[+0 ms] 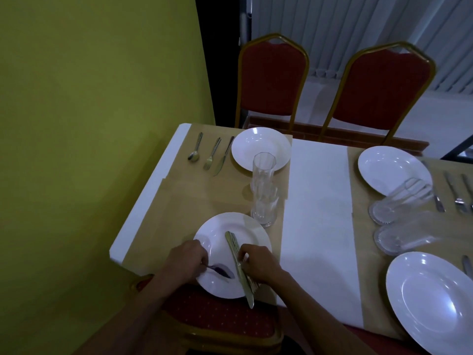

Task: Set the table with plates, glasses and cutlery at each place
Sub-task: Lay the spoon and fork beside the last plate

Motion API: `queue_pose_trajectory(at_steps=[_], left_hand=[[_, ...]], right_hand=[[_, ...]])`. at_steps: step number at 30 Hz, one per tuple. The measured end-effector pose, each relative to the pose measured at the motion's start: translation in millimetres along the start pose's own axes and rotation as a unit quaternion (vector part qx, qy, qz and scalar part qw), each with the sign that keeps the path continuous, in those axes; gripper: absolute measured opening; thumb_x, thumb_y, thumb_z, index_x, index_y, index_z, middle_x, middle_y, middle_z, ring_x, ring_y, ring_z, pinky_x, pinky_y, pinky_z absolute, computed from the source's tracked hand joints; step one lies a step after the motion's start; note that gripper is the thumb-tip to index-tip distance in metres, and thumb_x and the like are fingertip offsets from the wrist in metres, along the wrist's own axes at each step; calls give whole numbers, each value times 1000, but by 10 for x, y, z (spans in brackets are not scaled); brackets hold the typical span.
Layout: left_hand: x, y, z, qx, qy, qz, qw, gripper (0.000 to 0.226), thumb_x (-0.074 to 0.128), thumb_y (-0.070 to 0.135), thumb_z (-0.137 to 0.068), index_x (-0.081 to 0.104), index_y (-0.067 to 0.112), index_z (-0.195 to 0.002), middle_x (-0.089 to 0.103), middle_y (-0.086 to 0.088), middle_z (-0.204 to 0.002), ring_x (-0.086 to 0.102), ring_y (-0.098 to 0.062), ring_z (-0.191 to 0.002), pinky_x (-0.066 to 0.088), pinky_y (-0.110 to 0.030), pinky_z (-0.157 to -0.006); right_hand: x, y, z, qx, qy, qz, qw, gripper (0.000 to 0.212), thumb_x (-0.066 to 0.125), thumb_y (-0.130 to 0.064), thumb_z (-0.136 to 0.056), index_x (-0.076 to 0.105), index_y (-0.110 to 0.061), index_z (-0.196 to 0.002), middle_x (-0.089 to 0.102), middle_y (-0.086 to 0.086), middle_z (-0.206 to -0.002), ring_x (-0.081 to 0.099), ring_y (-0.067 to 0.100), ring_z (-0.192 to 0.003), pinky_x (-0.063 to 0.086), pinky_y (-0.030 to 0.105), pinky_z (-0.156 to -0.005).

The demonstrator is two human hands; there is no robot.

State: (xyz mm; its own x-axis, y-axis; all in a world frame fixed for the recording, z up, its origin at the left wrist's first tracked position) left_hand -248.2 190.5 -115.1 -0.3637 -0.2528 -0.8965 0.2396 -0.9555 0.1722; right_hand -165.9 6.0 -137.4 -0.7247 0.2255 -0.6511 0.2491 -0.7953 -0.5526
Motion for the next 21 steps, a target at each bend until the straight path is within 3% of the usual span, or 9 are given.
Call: queue_pose_trajectory(at_steps=[4,6,9,12,15,18,21], left_hand=[[-163,-268,183,-85,34,134,987,4,74,31,-74,77,32,-76,64,16,-77,62,-6,-78,49,-24,-69],[-204,-427,252,-111,57,206,970,8,81,31,-72,75,35,-69,65,17,-71,61,-1,-71,49,-20,-67],[-248,-606,332,-155,94,296,938,9,83,28,-73,75,31,-71,71,14,-76,62,1,-73,42,-12,-63],[-254,-795,324,-219,124,369,895,7,81,23,-76,78,22,-83,72,8,-84,63,-6,-82,41,-16,-66],[-212,-1007,255,-256,121,426,860,7,81,21,-76,77,25,-80,74,6,-84,67,-14,-85,51,-26,-72],[-172,-1245,168,-271,119,474,829,7,82,23,-75,77,24,-80,75,2,-83,70,-19,-83,56,-38,-79],[-180,-1466,30,-274,113,489,820,12,80,21,-78,76,18,-88,74,-4,-86,69,-20,-80,57,-36,-75]], right_hand=[[-1,8,-24,-14,1,-28,1000,16,56,-16,-90,65,-28,-87,66,-4,-101,62,17,-92,50,30,-74],[-10,4,-15,-6,8,-56,998,14,57,-21,-92,69,-27,-92,63,-8,-97,61,12,-88,46,24,-72],[-74,-42,21,1,9,-97,995,19,56,-25,-95,73,-25,-101,70,-5,-98,67,10,-81,52,21,-72],[-219,-196,96,-8,20,-136,990,27,48,-21,-99,75,-19,-105,74,-2,-97,66,8,-63,50,15,-63],[-330,-364,133,-14,17,-194,981,31,45,-14,-98,74,-18,-108,74,-5,-98,66,9,-58,44,9,-53],[-364,-536,84,-22,33,-202,979,27,52,-13,-94,74,-20,-108,73,-11,-98,70,9,-57,48,9,-57],[-365,-730,-10,-22,83,-190,978,20,62,-12,-89,75,-20,-103,74,-13,-89,69,8,-53,50,10,-59]])
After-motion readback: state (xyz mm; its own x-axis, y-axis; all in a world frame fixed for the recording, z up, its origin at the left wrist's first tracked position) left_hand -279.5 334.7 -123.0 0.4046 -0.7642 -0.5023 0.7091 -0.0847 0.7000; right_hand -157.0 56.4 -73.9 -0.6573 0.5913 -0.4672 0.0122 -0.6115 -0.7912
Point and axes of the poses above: each hand's wrist, its own z-axis away from the middle knuckle, its own x-axis out of the palm, y = z × x, the point moved 3 cm from there along -z, towards the middle knuckle
